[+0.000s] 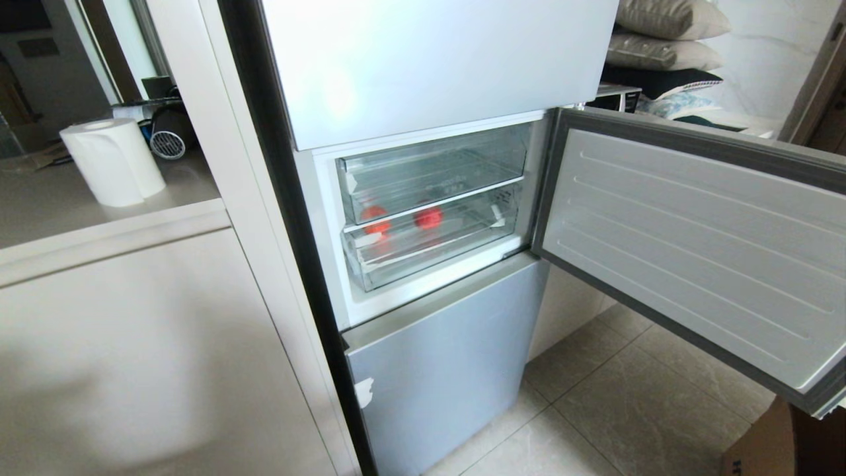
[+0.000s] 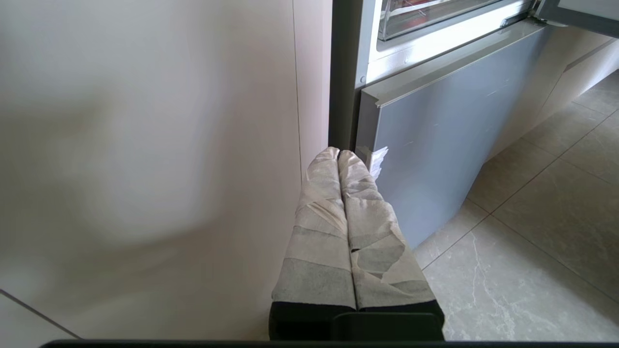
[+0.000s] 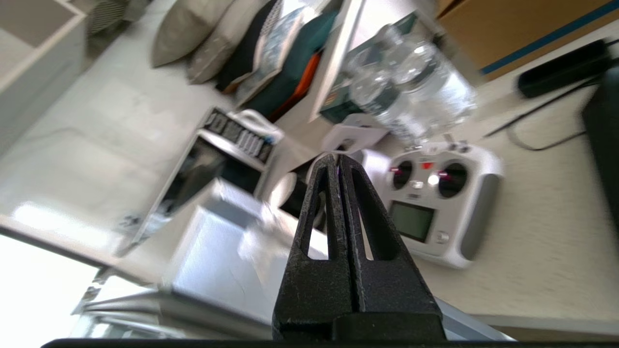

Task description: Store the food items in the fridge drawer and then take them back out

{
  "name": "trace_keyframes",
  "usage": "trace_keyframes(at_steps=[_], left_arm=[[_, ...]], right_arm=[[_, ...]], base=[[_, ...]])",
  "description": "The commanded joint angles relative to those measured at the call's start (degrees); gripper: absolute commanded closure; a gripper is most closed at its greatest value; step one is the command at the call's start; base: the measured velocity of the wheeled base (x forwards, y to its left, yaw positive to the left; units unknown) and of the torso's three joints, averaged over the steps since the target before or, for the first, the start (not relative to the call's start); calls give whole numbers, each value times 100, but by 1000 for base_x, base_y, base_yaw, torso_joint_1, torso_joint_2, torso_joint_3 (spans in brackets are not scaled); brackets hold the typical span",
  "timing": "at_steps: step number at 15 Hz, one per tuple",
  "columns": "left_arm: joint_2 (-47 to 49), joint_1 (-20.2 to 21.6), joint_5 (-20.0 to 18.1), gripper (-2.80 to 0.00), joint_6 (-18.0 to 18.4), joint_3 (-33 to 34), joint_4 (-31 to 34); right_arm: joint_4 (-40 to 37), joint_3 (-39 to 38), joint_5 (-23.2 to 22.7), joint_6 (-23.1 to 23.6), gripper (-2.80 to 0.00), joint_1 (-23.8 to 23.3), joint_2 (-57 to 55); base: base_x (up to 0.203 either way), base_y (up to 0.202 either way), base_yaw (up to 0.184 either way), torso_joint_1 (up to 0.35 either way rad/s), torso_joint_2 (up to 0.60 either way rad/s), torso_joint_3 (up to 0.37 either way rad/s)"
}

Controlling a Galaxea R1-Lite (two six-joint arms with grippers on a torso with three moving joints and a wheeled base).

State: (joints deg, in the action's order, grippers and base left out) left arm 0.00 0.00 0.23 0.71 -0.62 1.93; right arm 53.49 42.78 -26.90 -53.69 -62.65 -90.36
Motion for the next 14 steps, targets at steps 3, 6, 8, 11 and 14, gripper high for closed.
trace_keyframes(at_steps=[3,6,8,11,14], left_arm=[[9,0,3,0,0,1,1],[9,0,3,0,0,1,1],[9,0,3,0,0,1,1],[9,0,3,0,0,1,1],[0,0,3,0,0,1,1]], right_arm=[[-41,672,-839,-735,0,-22,-737],[-548,999,-1527,-1093,0,-63,-933],[-825,1118,-1880,-1241,0,-65,-930],[-1255,1077,-2964,-1482,0,-481,-571],[-1660,828,-3438,-1517,0,-928,121]], base=[[0,0,0,0,0,0],[0,0,0,0,0,0],[0,0,0,0,0,0],[0,0,0,0,0,0],[0,0,0,0,0,0]])
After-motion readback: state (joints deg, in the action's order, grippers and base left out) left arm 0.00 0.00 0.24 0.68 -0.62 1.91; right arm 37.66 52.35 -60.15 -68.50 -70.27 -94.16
